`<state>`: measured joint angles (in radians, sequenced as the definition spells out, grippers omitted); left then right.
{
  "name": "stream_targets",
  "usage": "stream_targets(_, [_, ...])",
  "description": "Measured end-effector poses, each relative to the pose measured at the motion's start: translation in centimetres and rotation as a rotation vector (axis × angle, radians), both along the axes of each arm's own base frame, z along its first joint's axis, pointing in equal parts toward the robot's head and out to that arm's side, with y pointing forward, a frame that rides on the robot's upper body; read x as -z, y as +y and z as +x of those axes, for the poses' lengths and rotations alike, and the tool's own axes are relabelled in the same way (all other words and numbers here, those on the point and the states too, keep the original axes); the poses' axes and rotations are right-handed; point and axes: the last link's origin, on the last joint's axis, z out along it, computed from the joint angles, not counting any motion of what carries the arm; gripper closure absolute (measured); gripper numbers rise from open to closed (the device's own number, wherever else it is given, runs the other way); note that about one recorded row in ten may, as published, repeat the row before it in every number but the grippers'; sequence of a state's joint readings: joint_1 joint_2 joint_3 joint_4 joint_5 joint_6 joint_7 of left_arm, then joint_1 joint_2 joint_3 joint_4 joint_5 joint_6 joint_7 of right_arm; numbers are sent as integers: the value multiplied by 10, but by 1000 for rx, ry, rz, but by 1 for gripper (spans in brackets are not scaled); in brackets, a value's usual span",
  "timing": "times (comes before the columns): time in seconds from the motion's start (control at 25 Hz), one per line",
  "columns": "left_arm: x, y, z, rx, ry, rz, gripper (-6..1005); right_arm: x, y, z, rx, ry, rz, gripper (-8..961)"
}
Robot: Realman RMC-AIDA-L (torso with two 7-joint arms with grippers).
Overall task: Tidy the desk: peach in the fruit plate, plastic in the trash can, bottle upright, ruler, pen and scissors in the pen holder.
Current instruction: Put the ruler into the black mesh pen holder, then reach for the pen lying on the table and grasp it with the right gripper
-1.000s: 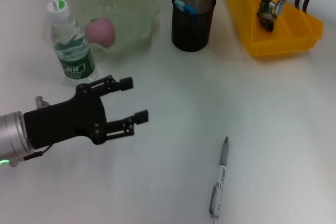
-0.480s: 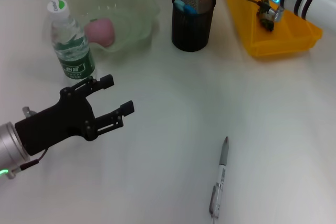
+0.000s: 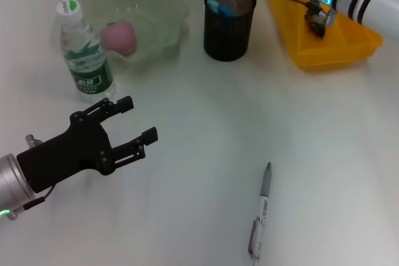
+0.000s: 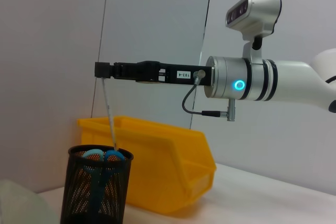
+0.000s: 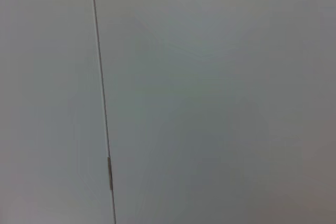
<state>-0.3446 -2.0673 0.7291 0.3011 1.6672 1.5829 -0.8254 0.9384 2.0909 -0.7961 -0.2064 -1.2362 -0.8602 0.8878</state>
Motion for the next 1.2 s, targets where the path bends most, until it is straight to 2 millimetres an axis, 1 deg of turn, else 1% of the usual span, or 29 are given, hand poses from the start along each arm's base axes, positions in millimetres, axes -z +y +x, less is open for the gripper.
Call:
stream_targets(0.28, [0, 0, 0, 3, 3, -1, 197, 0, 1, -2, -6, -5, -2, 554])
stream_targets(0.72, [-1, 2, 0, 3, 8, 3, 197, 3, 0, -5, -23, -23, -13, 336])
stream_targets(0.92, [-1, 3, 0, 1, 13, 5, 197, 2, 0, -6, -28, -19, -10, 301])
stream_targets(1.2, [-1, 4, 0, 2, 15, 6, 197, 1, 0, -6, -26, -8, -8, 294])
